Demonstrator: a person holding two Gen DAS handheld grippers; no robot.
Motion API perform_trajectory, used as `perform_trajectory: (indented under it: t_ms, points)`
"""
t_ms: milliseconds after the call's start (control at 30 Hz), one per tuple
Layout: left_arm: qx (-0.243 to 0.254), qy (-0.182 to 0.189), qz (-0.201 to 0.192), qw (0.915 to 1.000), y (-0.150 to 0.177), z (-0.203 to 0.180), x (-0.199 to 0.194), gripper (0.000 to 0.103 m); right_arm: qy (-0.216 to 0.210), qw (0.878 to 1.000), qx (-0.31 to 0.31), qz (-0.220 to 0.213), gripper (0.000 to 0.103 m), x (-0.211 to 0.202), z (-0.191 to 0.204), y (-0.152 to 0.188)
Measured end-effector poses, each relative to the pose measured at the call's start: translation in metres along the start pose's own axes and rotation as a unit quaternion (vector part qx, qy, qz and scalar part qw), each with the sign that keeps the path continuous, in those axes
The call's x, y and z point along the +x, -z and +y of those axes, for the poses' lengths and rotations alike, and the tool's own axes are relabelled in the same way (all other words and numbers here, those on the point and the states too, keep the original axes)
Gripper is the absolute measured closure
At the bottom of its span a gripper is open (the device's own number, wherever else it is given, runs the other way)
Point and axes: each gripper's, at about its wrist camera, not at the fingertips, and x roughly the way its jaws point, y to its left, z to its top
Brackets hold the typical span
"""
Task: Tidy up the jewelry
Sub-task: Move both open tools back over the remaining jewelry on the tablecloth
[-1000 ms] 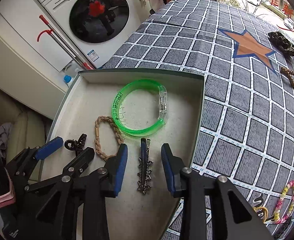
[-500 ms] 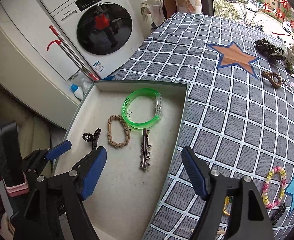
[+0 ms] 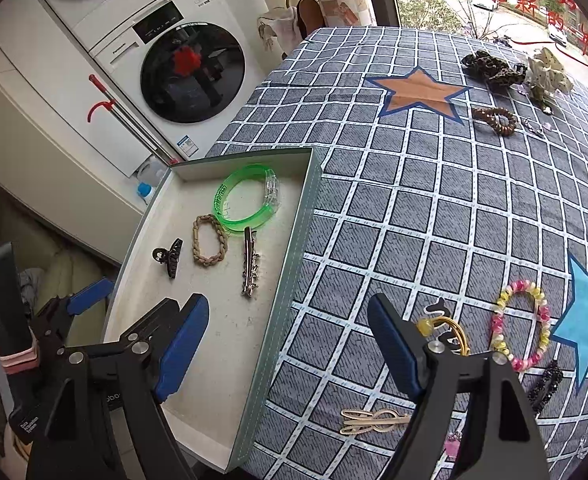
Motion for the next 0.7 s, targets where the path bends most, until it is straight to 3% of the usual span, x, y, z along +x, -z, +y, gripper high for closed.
perform_trajectory:
  t_ms: [267, 333, 467, 700]
  points:
    - [0.024, 0.045, -0.001, 0.9987, 0.002, -0.032, -0.019, 0.0, -0.011, 0.999, 0.04, -0.02, 0.013, -0.027, -0.037, 0.024]
    - [0.034, 0.054, 0.0, 0.9979, 0.003, -0.045, -0.022, 0.0, -0.009, 0.998, 0.05, -0.033, 0.0, -0.035, -0.047, 0.031]
    - [0.059, 0.068, 0.0, 0.9959, 0.008, -0.073, -0.028, 0.0, -0.015, 0.997, 0.069, -0.041, 0.0, -0.051, -0.068, 0.046]
    - [0.102, 0.079, -0.002, 0.9916, 0.018, -0.122, -0.037, 0.0, 0.027, 0.995, 0.092, -0.034, 0.0, -0.076, -0.111, 0.075]
